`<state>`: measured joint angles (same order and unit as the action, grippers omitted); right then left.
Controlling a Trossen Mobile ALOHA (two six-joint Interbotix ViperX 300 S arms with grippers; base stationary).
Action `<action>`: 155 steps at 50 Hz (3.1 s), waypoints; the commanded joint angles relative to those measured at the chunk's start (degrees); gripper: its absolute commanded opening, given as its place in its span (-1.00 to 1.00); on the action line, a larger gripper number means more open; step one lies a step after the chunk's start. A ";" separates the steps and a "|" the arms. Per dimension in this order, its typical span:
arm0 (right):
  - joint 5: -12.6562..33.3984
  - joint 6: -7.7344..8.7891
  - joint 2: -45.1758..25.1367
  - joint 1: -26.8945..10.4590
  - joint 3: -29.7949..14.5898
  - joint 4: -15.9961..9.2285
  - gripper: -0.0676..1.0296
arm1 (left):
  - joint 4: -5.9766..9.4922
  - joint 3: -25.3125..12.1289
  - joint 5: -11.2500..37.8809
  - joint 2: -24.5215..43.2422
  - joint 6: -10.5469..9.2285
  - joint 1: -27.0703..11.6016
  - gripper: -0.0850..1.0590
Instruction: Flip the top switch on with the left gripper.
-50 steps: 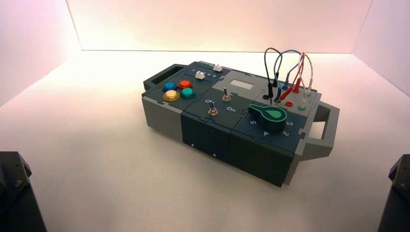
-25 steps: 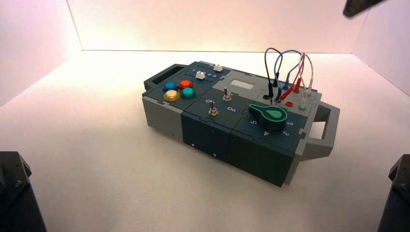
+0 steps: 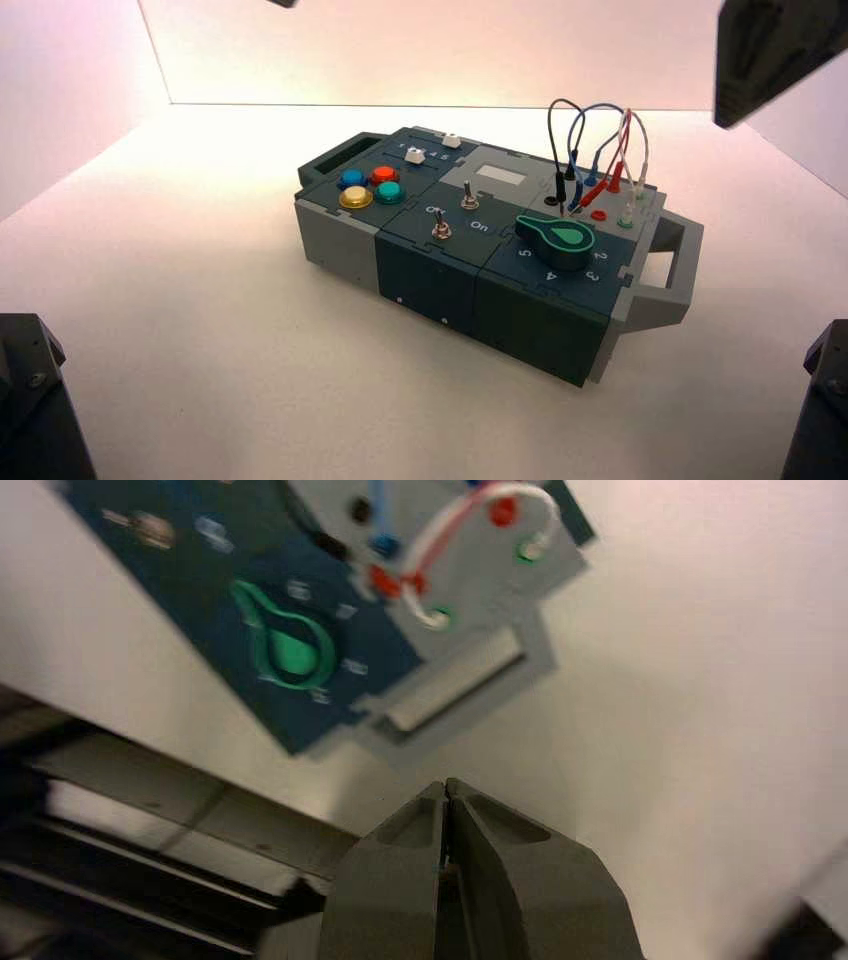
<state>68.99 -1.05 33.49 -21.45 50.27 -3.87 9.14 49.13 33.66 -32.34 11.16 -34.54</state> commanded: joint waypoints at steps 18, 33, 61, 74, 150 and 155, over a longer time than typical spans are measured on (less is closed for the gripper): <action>-5.80 0.88 -6.06 0.09 1.14 0.44 -0.92 | 0.35 -3.78 -1.49 8.17 -0.09 -3.69 -0.91; -8.79 1.32 -12.57 0.09 0.62 0.70 -0.92 | 0.44 -3.87 -2.29 9.93 -0.18 -3.69 -0.91; -11.43 2.37 -29.71 0.09 -1.67 1.85 -0.92 | 0.44 -5.63 -2.55 12.48 -0.44 -3.69 -0.91; -15.56 2.29 -33.31 0.09 -1.05 1.49 -0.92 | 0.53 -7.38 -2.90 17.05 -0.44 -4.39 -0.91; -16.35 2.29 -31.03 0.09 -1.05 1.23 -0.92 | 0.53 -16.88 1.05 38.85 -0.88 -17.05 -0.91; -16.44 2.29 -31.11 0.09 -0.97 1.14 -0.92 | -0.35 -17.67 1.05 38.50 -0.79 -17.14 -0.91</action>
<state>53.61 1.14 1.67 -21.18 49.92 -2.29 9.40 33.13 34.89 7.29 10.20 -51.33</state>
